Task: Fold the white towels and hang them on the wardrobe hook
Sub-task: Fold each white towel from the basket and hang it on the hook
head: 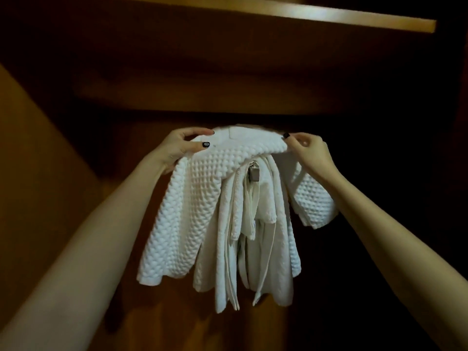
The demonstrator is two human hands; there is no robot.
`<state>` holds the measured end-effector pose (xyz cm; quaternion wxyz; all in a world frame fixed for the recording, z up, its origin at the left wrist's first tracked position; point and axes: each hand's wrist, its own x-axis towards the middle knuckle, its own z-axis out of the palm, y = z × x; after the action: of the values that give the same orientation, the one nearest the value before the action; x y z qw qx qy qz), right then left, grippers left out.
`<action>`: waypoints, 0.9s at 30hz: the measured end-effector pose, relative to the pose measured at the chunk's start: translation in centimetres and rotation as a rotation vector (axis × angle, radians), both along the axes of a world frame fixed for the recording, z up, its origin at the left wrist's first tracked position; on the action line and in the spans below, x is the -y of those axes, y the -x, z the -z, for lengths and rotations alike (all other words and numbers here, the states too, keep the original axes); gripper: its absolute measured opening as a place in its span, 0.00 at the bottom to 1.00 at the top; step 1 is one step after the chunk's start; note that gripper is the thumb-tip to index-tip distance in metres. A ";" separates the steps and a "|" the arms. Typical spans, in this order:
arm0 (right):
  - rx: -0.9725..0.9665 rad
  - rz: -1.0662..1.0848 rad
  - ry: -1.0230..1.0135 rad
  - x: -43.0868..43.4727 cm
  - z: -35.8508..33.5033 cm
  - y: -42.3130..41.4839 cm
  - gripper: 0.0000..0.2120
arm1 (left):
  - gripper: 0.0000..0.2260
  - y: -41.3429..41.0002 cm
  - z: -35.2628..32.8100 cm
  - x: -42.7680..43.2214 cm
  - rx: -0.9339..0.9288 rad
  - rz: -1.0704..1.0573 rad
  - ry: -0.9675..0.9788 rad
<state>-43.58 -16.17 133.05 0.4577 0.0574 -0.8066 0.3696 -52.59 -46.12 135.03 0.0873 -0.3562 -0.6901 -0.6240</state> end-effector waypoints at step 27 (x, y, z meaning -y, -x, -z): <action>0.005 0.109 -0.470 -2.9 5.3 -2.1 0.19 | 0.20 -5.6 18.6 -2.2 -0.571 -0.636 0.269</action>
<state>-41.52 -13.28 127.74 0.4490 0.1178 -0.8735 0.1469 -47.02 -43.88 116.48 0.4148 -0.2923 -0.7886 -0.3474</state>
